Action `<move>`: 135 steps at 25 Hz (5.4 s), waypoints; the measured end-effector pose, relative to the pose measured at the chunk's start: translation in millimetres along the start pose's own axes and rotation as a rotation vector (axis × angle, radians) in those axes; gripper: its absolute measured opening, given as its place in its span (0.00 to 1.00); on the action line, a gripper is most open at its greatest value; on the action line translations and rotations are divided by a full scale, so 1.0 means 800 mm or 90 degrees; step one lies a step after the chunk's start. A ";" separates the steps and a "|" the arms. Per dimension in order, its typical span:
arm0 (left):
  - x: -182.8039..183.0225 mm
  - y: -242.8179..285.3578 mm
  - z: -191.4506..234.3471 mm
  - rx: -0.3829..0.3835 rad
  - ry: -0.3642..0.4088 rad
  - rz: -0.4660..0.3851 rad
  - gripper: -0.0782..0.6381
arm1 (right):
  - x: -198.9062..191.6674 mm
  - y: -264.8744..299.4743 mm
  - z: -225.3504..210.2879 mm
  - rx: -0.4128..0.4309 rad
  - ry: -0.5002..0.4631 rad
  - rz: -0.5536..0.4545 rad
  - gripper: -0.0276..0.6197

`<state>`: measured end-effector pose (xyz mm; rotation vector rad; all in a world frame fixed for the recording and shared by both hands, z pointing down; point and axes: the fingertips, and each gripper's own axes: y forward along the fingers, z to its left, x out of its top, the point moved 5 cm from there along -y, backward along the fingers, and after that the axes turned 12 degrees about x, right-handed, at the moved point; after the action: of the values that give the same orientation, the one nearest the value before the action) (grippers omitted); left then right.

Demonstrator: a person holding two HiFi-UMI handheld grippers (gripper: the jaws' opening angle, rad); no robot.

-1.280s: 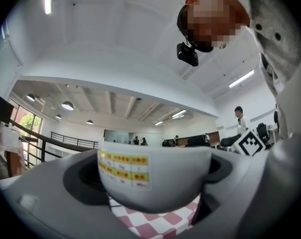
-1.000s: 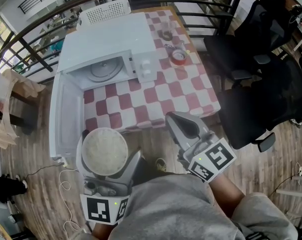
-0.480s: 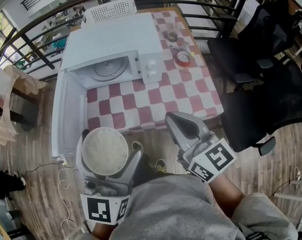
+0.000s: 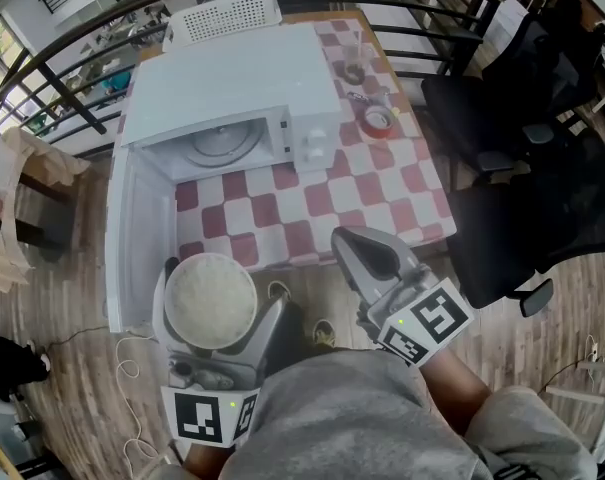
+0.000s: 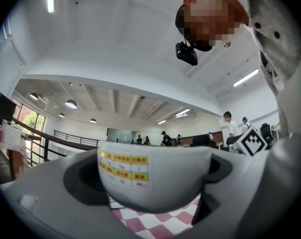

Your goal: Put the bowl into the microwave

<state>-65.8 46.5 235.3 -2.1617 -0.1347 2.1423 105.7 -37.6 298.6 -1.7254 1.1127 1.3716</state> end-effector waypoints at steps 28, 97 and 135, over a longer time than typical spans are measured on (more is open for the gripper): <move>-0.054 0.137 0.091 -0.017 -0.027 0.043 0.85 | 0.010 0.138 -0.067 -0.018 0.003 0.037 0.04; -0.275 0.277 0.179 -0.045 -0.003 0.224 0.85 | -0.059 0.286 -0.121 -0.054 0.052 0.127 0.04; -0.383 0.385 0.190 0.036 0.128 0.337 0.85 | -0.061 0.285 -0.138 -0.078 0.060 0.144 0.04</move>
<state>-222.2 -298.0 497.8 -2.5779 0.5670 2.0934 -60.1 -220.7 373.9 -1.8100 1.3354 1.5361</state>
